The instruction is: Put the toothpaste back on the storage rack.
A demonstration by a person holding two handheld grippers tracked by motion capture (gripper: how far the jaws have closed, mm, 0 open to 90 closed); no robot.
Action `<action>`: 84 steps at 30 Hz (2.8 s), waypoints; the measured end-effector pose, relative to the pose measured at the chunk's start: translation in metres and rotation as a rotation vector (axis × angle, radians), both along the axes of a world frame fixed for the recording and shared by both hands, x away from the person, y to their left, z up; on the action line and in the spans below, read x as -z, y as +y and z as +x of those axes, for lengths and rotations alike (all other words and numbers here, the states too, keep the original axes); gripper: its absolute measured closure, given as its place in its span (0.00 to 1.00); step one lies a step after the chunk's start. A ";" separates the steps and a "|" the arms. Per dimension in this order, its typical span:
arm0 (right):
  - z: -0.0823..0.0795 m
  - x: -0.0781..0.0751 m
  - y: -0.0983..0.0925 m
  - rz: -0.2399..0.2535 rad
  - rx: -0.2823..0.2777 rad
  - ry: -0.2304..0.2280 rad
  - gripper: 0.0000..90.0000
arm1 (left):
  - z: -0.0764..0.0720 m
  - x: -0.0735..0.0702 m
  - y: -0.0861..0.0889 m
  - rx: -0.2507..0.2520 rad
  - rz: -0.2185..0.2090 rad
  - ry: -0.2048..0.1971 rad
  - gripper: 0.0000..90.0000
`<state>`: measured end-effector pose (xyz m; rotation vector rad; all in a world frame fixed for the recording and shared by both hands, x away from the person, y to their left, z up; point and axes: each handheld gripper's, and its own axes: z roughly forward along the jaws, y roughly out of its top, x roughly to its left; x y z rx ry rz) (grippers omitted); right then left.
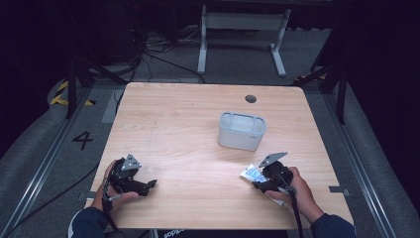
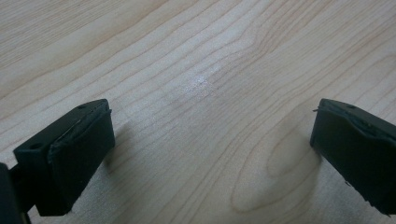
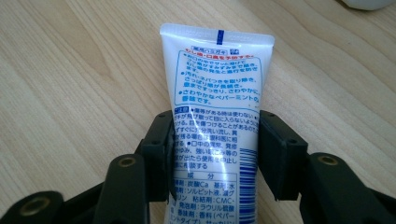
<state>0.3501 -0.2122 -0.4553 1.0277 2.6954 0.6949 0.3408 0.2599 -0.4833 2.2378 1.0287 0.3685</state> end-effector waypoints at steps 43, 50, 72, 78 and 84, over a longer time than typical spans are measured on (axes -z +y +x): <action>-0.009 -0.009 -0.035 0.143 -0.019 -0.081 0.74 | 0.002 0.000 0.000 0.012 0.001 -0.001 0.01; -0.010 -0.013 -0.031 0.148 -0.045 -0.086 0.74 | 0.002 0.000 0.000 0.012 0.000 0.001 0.01; -0.014 -0.039 -0.033 0.304 -0.067 -0.183 0.73 | 0.003 -0.001 0.000 0.015 0.006 -0.006 0.01; -0.014 -0.047 -0.032 0.325 -0.075 -0.211 0.73 | 0.003 -0.001 0.001 0.018 0.010 -0.008 0.01; -0.015 -0.052 -0.031 0.338 -0.089 -0.232 0.73 | 0.002 0.000 0.000 0.012 0.001 0.001 0.01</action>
